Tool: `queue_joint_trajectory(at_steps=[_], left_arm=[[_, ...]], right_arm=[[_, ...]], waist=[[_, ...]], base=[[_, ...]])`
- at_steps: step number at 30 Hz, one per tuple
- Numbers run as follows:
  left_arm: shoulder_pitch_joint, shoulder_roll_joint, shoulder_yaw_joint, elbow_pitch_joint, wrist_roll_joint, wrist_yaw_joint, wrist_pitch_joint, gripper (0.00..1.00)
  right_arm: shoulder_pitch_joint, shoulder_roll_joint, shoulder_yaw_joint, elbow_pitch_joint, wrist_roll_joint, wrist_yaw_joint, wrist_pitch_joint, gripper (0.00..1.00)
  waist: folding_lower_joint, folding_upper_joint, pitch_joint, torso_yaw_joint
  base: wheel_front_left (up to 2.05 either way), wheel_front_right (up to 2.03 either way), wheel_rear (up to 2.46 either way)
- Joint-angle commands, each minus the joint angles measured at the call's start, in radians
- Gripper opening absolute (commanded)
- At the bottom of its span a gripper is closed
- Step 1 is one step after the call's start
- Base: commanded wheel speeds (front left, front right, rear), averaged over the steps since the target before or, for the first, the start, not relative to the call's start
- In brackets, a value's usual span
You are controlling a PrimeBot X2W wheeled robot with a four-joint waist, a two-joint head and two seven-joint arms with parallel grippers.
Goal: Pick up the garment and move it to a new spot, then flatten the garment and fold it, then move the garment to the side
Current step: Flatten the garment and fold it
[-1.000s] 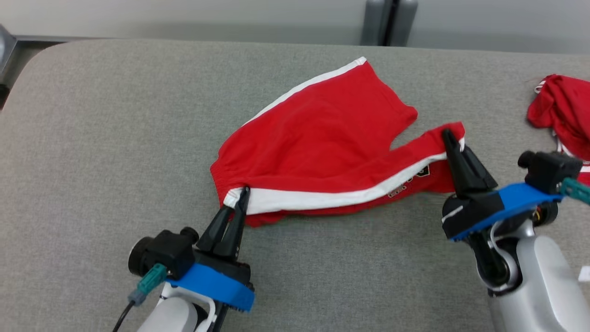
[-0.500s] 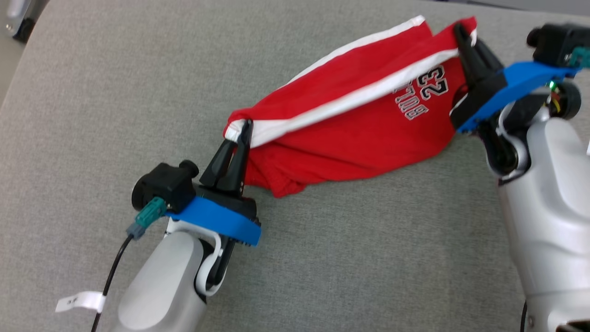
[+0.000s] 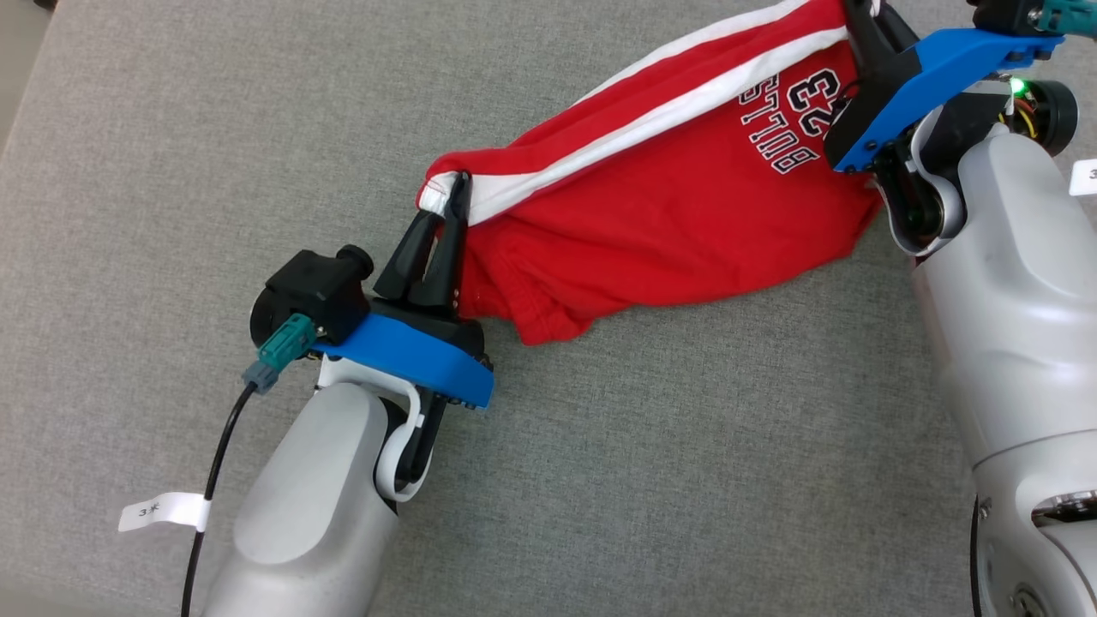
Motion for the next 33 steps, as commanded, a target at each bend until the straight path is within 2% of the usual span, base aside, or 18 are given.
queue_joint_trajectory(at_steps=[1,2,11,19,27,33], left_arm=[[-0.016,-0.002,0.005,0.003,0.01,-0.004,-0.004,0.63],[-0.018,-0.003,0.009,0.007,0.015,-0.004,-0.004,1.0],[0.039,-0.016,0.035,-0.005,0.049,-0.007,-0.004,1.0],[0.155,-0.009,0.053,-0.067,0.103,0.0,-0.004,1.0],[0.244,0.024,0.132,-0.178,0.139,0.041,-0.004,1.0],[0.279,0.02,0.222,-0.26,0.155,0.075,-0.004,1.0]], right_arm=[[-0.021,0.0,0.002,0.012,0.001,0.001,-0.007,1.0],[-0.03,0.002,0.006,0.029,0.002,0.001,-0.016,1.0],[0.001,-0.036,0.092,0.108,0.031,0.001,-0.097,1.0],[0.083,-0.131,0.198,0.101,0.085,0.001,-0.129,1.0],[0.136,-0.197,0.263,0.121,0.116,0.001,-0.125,1.0],[0.145,-0.22,0.282,0.153,0.124,0.001,-0.117,1.0]], waist=[[-0.0002,0.0,0.0,-0.001],[-0.0002,0.0,0.0,-0.001],[-0.0002,0.0,-0.04,-0.011],[-0.0002,0.0,-0.102,-0.01],[-0.0002,0.0,-0.134,0.005],[-0.0002,0.0,-0.131,0.026]], base=[[0.0,0.0,0.0],[0.0,0.0,0.0],[0.0,0.0,0.0],[0.0,0.0,0.0],[0.0,0.0,0.0],[0.0,0.0,0.0]])
